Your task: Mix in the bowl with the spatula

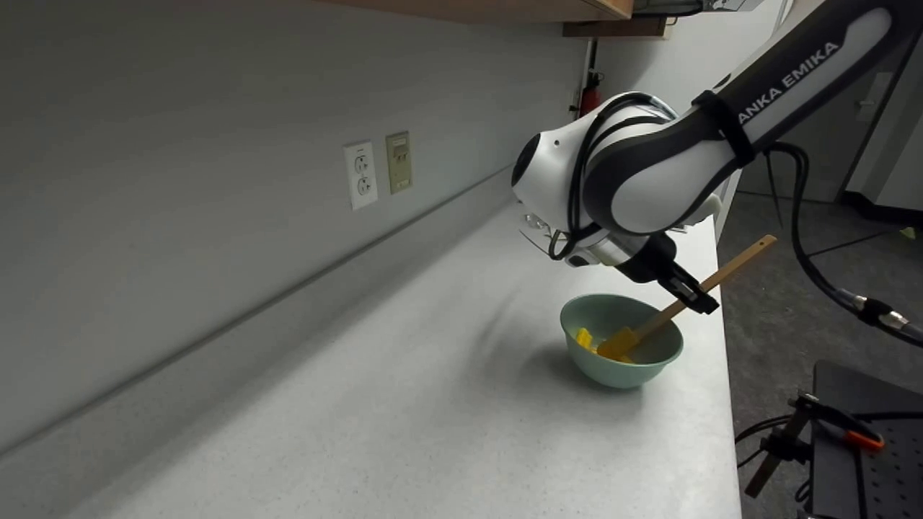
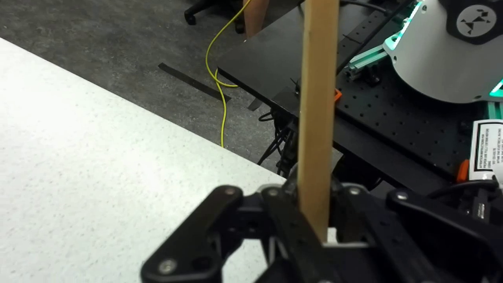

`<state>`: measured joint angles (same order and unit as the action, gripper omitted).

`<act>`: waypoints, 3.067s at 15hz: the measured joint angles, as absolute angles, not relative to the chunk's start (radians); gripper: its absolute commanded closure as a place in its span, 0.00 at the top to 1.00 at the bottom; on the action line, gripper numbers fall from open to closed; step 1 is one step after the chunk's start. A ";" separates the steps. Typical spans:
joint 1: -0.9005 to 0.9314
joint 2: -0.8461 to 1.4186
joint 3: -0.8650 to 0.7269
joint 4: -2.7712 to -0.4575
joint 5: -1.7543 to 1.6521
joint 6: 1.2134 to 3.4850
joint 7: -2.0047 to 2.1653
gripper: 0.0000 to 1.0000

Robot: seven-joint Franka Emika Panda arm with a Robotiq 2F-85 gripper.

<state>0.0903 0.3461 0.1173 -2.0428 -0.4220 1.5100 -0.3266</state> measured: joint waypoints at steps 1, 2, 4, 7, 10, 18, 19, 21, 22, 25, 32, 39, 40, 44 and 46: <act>0.090 0.341 0.118 -2.043 -0.419 1.514 -0.327 0.02; 0.090 0.334 0.118 -2.043 -0.415 1.518 -0.327 0.02; 0.090 0.316 0.120 -2.043 -0.401 1.528 -0.327 0.02; 0.090 0.284 0.123 -2.046 -0.385 1.538 -0.328 0.02; 0.090 0.255 0.123 -2.051 -0.381 1.540 -0.328 0.02; 0.091 0.222 0.122 -2.104 -0.395 1.484 -0.328 0.02; 0.091 0.223 0.121 -2.111 -0.398 1.476 -0.328 0.02; 0.091 0.225 0.120 -2.124 -0.403 1.468 -0.328 0.02; 0.091 0.228 0.120 -2.127 -0.403 1.468 -0.328 0.02; 0.091 0.247 0.119 -2.124 -0.403 1.478 -0.328 0.02; 0.083 0.306 0.118 -2.079 -0.365 1.550 -0.331 0.02; 0.079 0.298 0.116 -2.070 -0.361 1.553 -0.331 0.02; 0.079 0.295 0.116 -2.070 -0.361 1.552 -0.331 0.02; 0.079 0.267 0.118 -2.071 -0.361 1.553 -0.331 0.02; 0.079 0.250 0.119 -2.072 -0.361 1.553 -0.331 0.02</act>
<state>0.0790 0.2501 0.1187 -2.0719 -0.3606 1.5532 -0.3313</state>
